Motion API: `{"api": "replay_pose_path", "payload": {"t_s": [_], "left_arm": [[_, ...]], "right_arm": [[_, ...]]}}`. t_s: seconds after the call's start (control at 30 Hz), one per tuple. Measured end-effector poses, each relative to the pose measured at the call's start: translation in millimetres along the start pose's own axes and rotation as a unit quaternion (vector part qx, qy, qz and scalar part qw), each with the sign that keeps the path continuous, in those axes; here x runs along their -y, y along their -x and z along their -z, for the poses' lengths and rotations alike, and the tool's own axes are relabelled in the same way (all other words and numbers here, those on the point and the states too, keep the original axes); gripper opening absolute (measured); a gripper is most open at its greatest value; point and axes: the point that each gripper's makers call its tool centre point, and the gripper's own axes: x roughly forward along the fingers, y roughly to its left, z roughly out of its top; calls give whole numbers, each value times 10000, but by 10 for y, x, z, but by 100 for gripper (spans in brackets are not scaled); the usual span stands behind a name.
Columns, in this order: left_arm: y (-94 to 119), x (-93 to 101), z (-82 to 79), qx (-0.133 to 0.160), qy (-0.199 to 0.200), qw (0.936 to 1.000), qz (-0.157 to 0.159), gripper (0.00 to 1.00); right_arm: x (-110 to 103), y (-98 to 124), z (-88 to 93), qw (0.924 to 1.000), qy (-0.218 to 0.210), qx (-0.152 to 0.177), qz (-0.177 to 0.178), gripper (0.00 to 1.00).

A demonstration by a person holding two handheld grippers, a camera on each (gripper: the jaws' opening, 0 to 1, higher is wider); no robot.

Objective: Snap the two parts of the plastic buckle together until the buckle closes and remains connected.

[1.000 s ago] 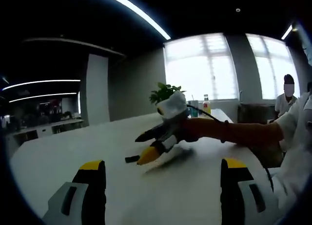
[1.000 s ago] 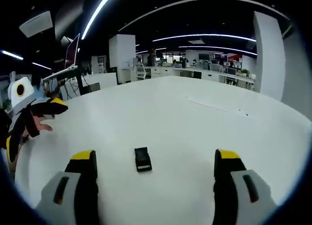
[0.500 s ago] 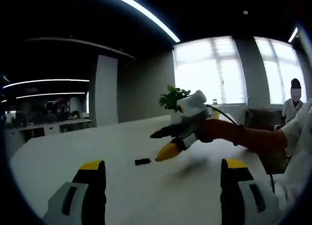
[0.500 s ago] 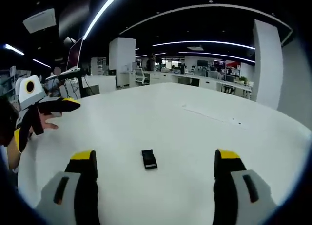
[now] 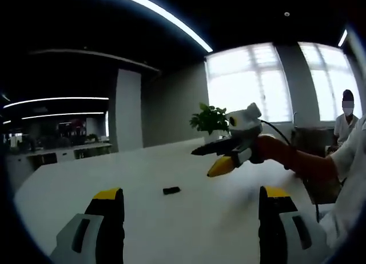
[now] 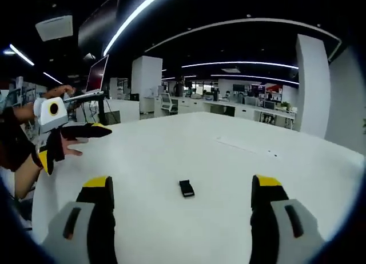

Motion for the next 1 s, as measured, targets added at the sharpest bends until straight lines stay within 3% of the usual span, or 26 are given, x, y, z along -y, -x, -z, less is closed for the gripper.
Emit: {"api": "replay_pose_path", "payload": {"t_s": [0.33, 0.6, 1.0], "left_arm": [[110, -2, -9, 32, -11, 10000, -87, 99], [217, 65, -18, 108, -121, 9997, -195, 99], [467, 250, 108, 58, -383, 9985, -394, 99]], "right_arm": [[-225, 360, 41, 9998, 28, 214, 17, 100], [-404, 632, 26, 9989, 335, 295, 114, 100], [-590, 1043, 134, 9976, 417, 497, 249, 99]]}}
